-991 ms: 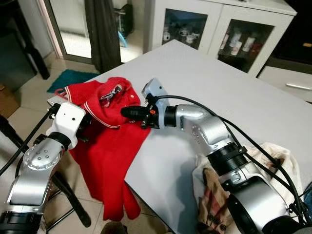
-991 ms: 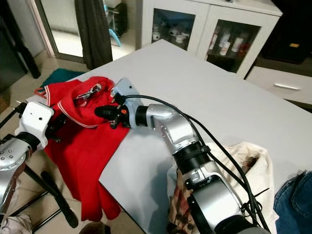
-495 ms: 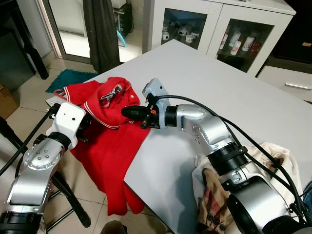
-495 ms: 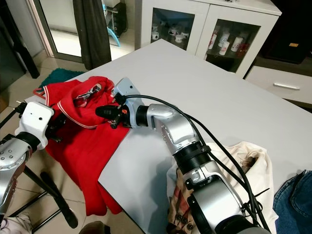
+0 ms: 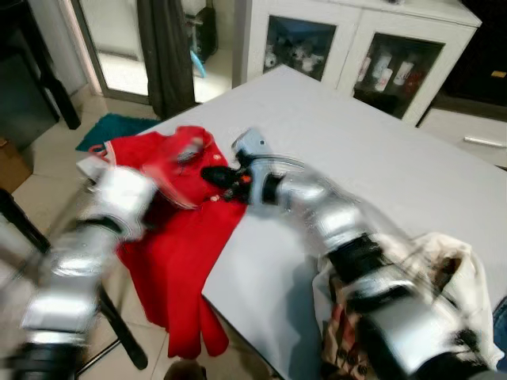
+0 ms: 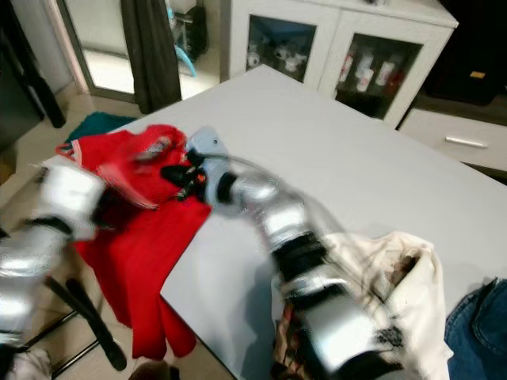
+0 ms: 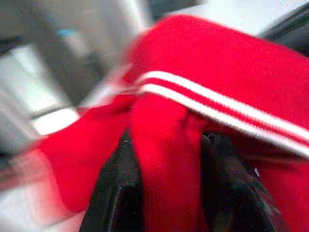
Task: Hang hanger
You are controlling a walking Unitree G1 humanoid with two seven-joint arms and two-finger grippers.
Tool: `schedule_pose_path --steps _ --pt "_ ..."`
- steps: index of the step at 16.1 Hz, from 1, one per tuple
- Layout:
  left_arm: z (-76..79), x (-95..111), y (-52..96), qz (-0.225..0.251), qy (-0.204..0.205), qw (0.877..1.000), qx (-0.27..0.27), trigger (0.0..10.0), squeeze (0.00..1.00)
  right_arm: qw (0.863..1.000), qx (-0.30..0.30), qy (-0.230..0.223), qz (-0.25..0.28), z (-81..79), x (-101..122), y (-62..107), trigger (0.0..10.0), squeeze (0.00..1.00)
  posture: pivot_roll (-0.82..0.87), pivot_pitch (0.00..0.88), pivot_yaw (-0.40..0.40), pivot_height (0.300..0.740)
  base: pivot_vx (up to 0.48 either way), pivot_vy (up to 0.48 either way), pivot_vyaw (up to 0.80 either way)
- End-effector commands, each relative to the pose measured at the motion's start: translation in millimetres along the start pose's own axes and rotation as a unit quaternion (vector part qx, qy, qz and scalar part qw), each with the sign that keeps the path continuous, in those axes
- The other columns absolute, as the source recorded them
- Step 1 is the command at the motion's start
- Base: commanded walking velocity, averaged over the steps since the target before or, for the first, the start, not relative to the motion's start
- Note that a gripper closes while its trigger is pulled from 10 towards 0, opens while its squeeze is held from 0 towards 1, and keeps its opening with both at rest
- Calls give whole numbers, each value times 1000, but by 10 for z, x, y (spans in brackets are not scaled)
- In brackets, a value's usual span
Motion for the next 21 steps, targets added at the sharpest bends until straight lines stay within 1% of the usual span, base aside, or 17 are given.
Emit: schedule_pose_path --steps 1,3,4,6,7,9,10,12,13,14,15,16,18,19,20,21 --pt "57 108 -41 22 -11 1000 -16 10000 0 999 -34 7 8 95 -39 35 10000 0 157 12 -52 740 0 0 0" --pt "106 160 -76 32 -11 999 -25 10000 0 999 -40 8 6 96 -74 30 10000 0 155 11 -48 740 0 0 0" --pt "133 179 -89 36 -12 999 -30 10000 0 999 -38 5 10 76 -69 17 10000 0 155 11 -48 740 0 0 0" --pt "186 207 -106 42 -12 998 -38 10000 0 999 -46 6 26 87 -54 -27 10000 0 158 12 -47 740 0 0 0" --pt "239 214 -103 44 -11 998 -46 10000 0 997 -63 2 47 133 27 -27 10000 0 162 12 -49 740 0 0 0" --pt "254 205 -94 42 -10 998 -48 10000 0 995 -74 -2 60 180 102 -5 10000 0 165 13 -50 740 0 0 0" --pt "264 190 -82 40 -9 998 -50 10000 0 993 -90 -6 80 259 218 41 10000 0 169 13 -50 740 0 0 0" --pt "275 177 -68 38 -11 998 -55 10000 0 989 -94 -14 112 349 394 114 10000 0 170 13 -51 740 0 0 0" --pt "283 180 -69 39 -13 998 -58 10000 0 990 -74 -15 123 336 449 125 10000 0 168 13 -51 740 0 0 0" --pt "317 197 -73 43 -15 997 -67 10000 0 993 28 9 116 132 468 102 10000 0 166 13 -49 740 0 0 0" --pt "326 202 -76 44 -16 996 -70 10000 0 992 49 14 112 86 459 96 10000 0 163 12 -49 740 0 0 0" --pt "357 224 -83 51 -18 995 -78 10000 0 992 81 13 94 20 403 81 10000 0 162 12 -50 740 0 0 0" --pt "400 264 -85 62 -24 994 -90 10000 0 994 91 10 64 11 285 49 10000 0 168 12 -52 740 0 0 0" --pt "407 271 -83 64 -26 993 -92 10000 0 994 93 8 60 9 268 43 10000 0 168 12 -52 740 0 0 0" --pt "424 282 -59 70 -30 992 -100 10000 0 991 128 -1 50 -50 236 37 10000 0 172 12 -54 740 0 0 0" --pt "437 293 -42 76 -32 991 -106 10000 0 990 135 4 36 -60 192 34 10000 0 172 12 -54 740 0 0 0"
Point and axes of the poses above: a point about 5 cm out from each wrist's last joint towards the gripper, its own y axis pointing back from the gripper into the wrist, its own x axis along the axis of the wrist's last joint, z = x × y, the point moved 2 cm from there along -y, pointing out of the wrist towards the gripper, and after that the axes turned 14 degrees about -y, right-handed, at the moved point
